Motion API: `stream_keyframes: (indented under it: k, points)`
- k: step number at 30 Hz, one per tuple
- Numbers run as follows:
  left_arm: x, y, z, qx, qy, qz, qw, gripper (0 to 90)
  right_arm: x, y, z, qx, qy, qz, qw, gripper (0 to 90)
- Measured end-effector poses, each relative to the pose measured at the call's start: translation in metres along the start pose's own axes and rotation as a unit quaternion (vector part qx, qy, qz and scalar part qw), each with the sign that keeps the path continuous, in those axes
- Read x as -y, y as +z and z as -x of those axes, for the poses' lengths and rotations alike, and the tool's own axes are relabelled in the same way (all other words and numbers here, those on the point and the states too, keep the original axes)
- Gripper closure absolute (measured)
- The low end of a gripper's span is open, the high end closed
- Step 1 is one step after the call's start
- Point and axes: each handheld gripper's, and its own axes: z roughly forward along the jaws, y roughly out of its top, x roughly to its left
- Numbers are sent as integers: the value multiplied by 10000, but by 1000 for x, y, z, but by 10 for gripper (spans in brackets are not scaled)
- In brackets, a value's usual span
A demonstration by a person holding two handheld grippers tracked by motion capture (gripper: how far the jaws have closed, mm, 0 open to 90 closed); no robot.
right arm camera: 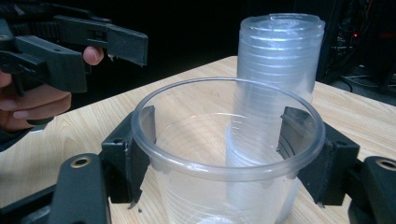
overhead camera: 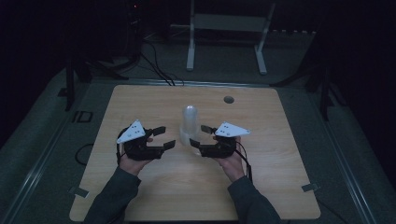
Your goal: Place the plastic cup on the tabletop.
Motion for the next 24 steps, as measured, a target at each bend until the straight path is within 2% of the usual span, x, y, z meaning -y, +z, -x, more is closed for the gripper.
stream_keyframes:
  k: [24]
  points:
    - [0,0,0,-2,7,4,10000,304,20,4,11,116,151,-27,9998,276]
